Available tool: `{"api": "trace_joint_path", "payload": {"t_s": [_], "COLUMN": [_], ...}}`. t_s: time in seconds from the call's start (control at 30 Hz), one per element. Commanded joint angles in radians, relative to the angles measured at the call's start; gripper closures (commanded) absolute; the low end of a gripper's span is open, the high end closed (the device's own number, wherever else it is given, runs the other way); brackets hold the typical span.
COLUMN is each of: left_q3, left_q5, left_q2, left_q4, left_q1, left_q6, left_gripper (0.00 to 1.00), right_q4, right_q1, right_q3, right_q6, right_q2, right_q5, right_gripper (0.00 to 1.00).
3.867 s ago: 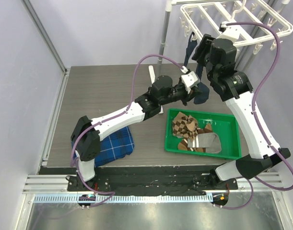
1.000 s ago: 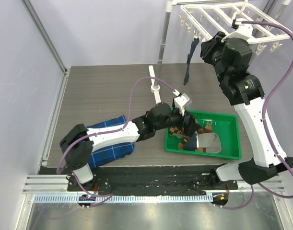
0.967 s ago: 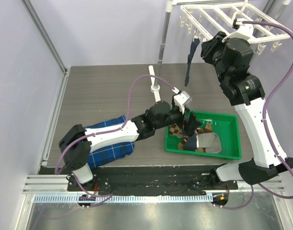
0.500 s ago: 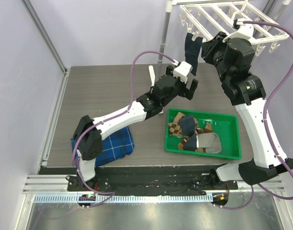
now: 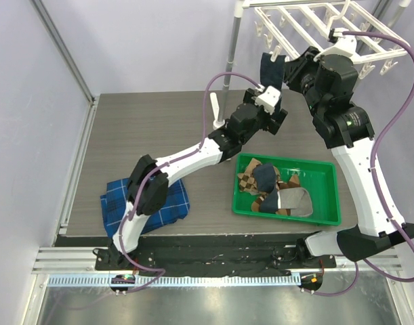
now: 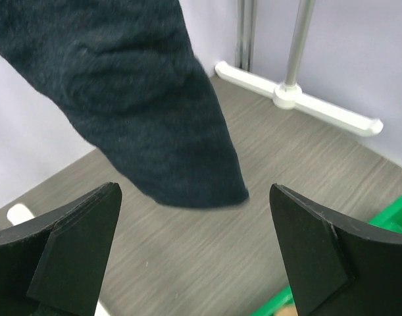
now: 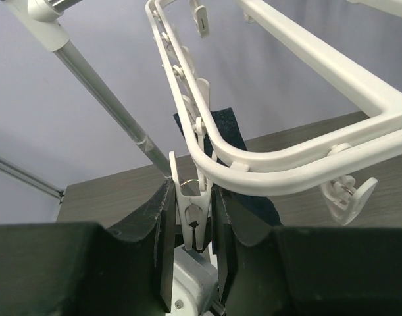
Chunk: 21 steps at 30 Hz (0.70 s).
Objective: Remove the socks clipped to the hanger
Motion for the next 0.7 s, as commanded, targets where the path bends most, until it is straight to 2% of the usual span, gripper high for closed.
{"api": "trace_joint_path", "payload": {"t_s": [0.0,0.23,0.27,0.33,0.37,0.4,0.47,0.5,0.57,0.67], "left_q3": [0.087,0.257,0.276,0.299,0.293,0.281,0.218,0.189,0.117,0.026], "left_q5": [-0.027,-0.101,-0.107,-0.115,-0.113,-0.103,-0.087,-0.08,-0.057,-0.021], "left_q2": [0.049,0.197,0.213,0.227,0.219,0.21,0.157,0.135,0.068,0.005], "left_q4": [0.137,0.177,0.175,0.174,0.177,0.178,0.19,0.195,0.2,0.206], "left_q1": [-0.001,0.002,0.002,0.004,0.004,0.005,0.005,0.004,0.005,0.005], "left_q6": [0.023,0.018,0.024,0.027,0.033,0.032,0.024,0.018,0.006,-0.017], "left_gripper": [0.0,0.0,0.03,0.27,0.43,0.67,0.81,0.93,0.99,1.0], "right_q4": [0.048,0.055,0.055,0.055,0.055,0.061,0.071,0.071,0.066,0.054], "right_q1": [-0.007,-0.008,-0.008,-0.008,-0.01,-0.01,-0.011,-0.013,-0.016,-0.018], "right_q3": [-0.003,-0.015,-0.017,-0.022,-0.028,-0.035,-0.052,-0.057,-0.068,-0.084], "right_q6": [0.022,0.019,0.013,0.008,0.003,0.0,-0.003,-0.004,-0.006,0.0], "right_q2": [-0.032,-0.041,-0.042,-0.047,-0.052,-0.055,-0.067,-0.07,-0.081,-0.104], "right_q5": [-0.017,-0.022,-0.02,-0.018,-0.018,-0.018,-0.011,-0.011,-0.014,-0.018], "right_gripper": [0.99,0.99,0.99,0.99,0.99,0.99,0.96,0.94,0.81,0.62]}}
